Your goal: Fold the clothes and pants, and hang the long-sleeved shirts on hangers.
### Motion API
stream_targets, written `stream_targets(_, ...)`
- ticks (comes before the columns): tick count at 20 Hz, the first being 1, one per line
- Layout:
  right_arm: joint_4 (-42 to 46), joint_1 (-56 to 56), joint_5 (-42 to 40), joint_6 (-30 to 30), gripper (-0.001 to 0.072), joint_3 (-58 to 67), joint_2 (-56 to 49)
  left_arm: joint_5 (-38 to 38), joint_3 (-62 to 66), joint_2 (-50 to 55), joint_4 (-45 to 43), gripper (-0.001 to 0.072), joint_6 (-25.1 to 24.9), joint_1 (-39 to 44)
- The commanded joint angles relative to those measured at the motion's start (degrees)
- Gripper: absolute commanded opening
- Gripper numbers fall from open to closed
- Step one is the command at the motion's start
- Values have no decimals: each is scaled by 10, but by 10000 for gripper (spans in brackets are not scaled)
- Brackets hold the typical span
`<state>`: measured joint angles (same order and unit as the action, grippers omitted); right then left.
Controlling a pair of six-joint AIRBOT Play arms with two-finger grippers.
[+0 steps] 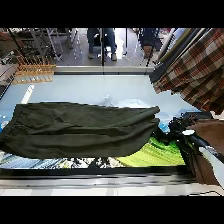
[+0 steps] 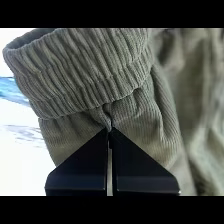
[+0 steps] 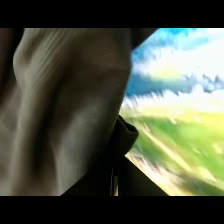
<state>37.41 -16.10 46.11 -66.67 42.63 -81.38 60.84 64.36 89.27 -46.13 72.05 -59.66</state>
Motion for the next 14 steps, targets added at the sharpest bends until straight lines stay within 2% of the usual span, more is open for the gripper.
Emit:
stream_targets(1, 109, 1, 109, -50, 21, 45, 88, 38, 24, -19, 62, 17, -21, -13)
stream_targets(3, 216, 1, 144, -112, 21, 103, 154, 76, 72, -33, 61, 17, -20, -16)
stream_targets(5, 279, 1, 141, -149, 21, 177, 205, 109, 132, -47, 63, 18, -13, -16)
stream_targets(8, 290, 1, 155, -148, 21, 299, 226, 148, 209, -73, 64, 19, -1, -16)
stream_targets(10, 295, 1, 188, -121, 21, 342, 229, 150, 219, -95, 63, 20, -7, -16)
stream_targets(13, 327, 1, 296, -97, 21, 315, 243, 188, 219, -101, 29, 19, -62, -16)
stream_targets(14, 330, 1, 327, -81, 21, 294, 251, 195, 219, -101, 1, 21, -66, -17)
